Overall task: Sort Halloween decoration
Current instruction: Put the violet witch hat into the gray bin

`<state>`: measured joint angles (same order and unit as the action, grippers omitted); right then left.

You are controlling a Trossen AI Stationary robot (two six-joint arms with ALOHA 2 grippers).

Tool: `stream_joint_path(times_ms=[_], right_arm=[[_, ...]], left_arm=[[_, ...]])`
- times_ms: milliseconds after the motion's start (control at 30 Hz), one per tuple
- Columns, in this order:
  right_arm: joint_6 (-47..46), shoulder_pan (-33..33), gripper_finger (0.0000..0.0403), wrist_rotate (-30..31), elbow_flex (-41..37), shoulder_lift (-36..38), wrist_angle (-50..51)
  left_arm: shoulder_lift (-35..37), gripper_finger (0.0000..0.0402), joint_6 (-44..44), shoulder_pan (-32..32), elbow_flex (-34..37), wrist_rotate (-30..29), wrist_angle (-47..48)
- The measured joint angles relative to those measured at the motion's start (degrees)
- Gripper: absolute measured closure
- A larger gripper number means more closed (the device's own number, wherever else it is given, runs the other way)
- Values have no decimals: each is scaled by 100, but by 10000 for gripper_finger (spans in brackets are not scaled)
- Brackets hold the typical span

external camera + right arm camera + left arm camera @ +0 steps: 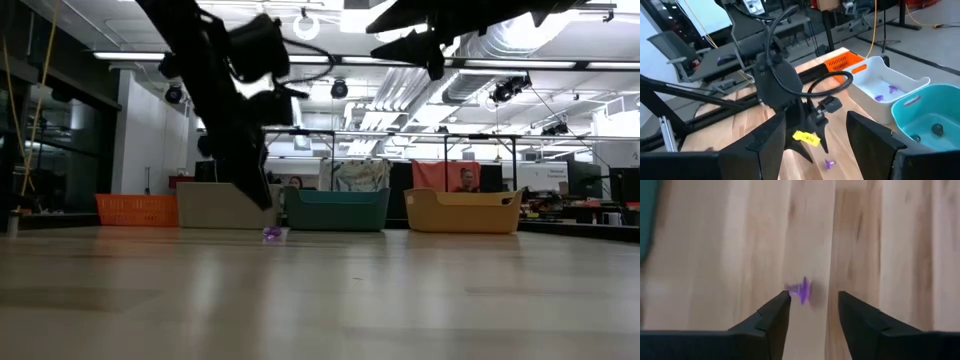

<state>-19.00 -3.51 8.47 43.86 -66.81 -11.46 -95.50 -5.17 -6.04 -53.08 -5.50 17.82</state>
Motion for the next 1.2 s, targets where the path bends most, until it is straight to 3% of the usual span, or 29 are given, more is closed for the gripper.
stream_joint_path(times_ms=[233, 467, 1033, 1200], right_arm=[[-20, 0, 199, 0, 0, 46, 122], [-9, 0, 199, 3, 0, 46, 141], [-15, 0, 199, 35, 0, 46, 208], [-15, 0, 199, 35, 0, 44, 219]], left_arm=[[-399, 241, 1, 0, -8, -19, -513], [-536, 247, -413, -33, -9, -37, -449], [-693, 392, -81, -131, -9, -75, -544], [-526, 399, 148, -144, 2, 4, -386]])
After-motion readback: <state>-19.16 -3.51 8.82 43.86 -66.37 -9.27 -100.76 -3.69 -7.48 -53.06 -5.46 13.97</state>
